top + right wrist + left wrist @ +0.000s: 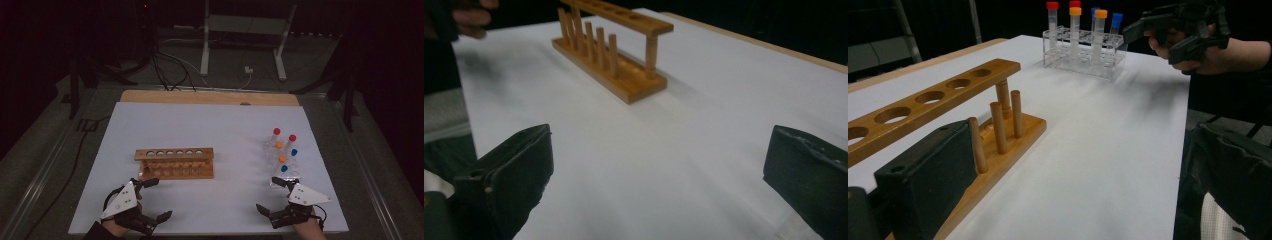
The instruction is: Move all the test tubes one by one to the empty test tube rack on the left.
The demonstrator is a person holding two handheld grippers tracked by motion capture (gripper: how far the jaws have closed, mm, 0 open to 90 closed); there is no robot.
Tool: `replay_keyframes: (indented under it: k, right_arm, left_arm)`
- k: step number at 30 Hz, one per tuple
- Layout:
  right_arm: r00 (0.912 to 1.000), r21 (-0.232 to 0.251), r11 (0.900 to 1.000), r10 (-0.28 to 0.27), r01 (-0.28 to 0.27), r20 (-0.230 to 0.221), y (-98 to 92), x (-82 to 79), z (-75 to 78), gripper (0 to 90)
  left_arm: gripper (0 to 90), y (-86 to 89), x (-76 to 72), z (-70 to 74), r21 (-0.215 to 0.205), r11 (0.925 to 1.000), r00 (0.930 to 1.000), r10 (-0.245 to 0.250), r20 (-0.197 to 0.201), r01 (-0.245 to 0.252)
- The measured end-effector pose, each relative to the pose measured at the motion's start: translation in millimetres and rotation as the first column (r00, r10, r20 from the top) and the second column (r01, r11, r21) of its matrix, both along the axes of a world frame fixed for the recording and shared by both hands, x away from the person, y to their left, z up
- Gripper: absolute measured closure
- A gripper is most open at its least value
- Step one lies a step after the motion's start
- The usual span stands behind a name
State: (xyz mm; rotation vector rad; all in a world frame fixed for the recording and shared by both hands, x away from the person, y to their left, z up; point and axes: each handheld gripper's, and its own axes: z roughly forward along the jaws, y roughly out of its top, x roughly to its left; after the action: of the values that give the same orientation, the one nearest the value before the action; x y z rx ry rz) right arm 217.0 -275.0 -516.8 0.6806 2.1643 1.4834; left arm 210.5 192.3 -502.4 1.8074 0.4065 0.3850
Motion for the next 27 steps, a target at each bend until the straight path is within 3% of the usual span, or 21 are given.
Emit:
replay_keyframes:
  k: [3, 9, 12, 19, 27]
  right_arm:
    - [0.9998, -0.041, 0.999, -0.006, 0.005, -0.021, 3.4, 0.7, -2.5, 0.0]
    - [0.9987, -0.051, 0.999, -0.002, -0.001, -0.05, 5.9, 0.9, -1.9, 0.0]
    - [0.9959, -0.05, 0.999, 0.015, -0.02, -0.089, 7.0, 1.5, -0.6, 0.0]
    - [0.9995, -0.004, 1.0, 0.003, -0.003, -0.031, 10.8, -5.5, 20.5, 0.0]
    - [0.9971, 0.028, 0.997, -0.073, 0.072, 0.022, 1.8, -9.7, 44.9, 0.0]
  left_arm:
    - [0.4, 0.1, 0.0, -0.1, 0.002, 1.0, 1.0, 0.003, -0.003, -0.003]
    - [0.4, 0.7, 1.2, -0.3, 0.004, 1.0, 1.0, 0.007, -0.006, -0.007]
    - [0.4, 1.1, 1.3, 0.1, 0.001, 0.9999, 0.9999, 0.012, -0.005, -0.012]
    - [0.4, 2.6, 1.5, 0.1, -0.007, 0.9998, 0.9998, 0.019, -0.009, -0.019]
    - [0.4, 2.2, 2.0, -0.1, -0.001, 0.9998, 0.9998, 0.018, -0.011, -0.018]
